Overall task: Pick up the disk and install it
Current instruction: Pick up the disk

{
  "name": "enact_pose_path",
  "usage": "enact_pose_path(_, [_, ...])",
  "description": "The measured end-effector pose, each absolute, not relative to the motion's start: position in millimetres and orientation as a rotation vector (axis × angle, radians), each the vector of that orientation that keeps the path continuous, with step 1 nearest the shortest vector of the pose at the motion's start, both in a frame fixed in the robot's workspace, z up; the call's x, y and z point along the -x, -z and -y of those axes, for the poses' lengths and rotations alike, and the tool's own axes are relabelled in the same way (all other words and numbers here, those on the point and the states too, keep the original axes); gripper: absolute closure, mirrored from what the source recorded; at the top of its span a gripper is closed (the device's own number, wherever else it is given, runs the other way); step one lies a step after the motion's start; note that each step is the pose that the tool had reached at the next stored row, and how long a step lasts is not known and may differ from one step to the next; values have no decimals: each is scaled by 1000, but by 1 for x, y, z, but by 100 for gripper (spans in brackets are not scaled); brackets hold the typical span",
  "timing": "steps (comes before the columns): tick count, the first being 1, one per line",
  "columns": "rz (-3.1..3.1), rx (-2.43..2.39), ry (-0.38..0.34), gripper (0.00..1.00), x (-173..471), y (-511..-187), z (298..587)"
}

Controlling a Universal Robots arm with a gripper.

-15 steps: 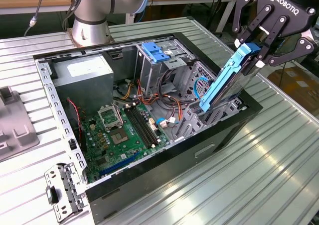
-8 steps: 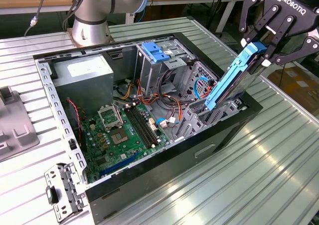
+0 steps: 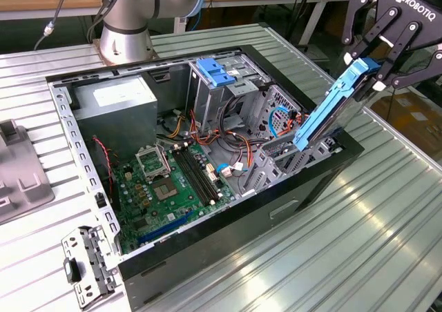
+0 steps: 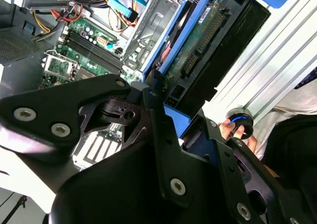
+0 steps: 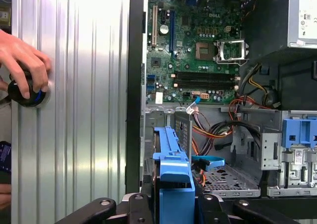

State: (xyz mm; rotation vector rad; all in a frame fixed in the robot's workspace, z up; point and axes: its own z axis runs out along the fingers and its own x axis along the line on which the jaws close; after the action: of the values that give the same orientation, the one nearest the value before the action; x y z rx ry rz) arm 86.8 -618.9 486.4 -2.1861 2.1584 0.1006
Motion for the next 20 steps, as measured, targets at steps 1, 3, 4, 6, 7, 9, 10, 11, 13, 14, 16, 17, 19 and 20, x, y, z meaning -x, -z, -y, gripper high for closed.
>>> enact_pose_path(1, [-2158,2186,-101,63,-88,-486,619])
enact_pose_path(3, [-2159,2186,-102,63,-92,-486,620])
enact_pose_path(4, [-2159,2186,-102,63,-93,-486,620])
enact_pose_path(6, [-2159,2187,-103,63,-97,-486,621])
enact_pose_path(7, [-2159,2187,-104,63,-100,-486,621])
enact_pose_path(9, [-2159,2187,-104,63,-103,-486,622])
enact_pose_path(10, [-2160,2187,-105,63,-106,-486,622])
enact_pose_path(11, [-2160,2187,-105,63,-109,-486,623])
enact_pose_path(13, [-2160,2187,-105,63,-112,-486,623])
enact_pose_path(14, [-2160,2187,-105,63,-114,-486,623])
enact_pose_path(16, [-2160,2188,-105,63,-116,-486,623])
enact_pose_path(17, [-2160,2188,-106,63,-117,-486,623])
enact_pose_path(19, [-2160,2188,-106,63,-118,-486,623])
enact_pose_path(20, [-2160,2187,-105,63,-118,-486,623])
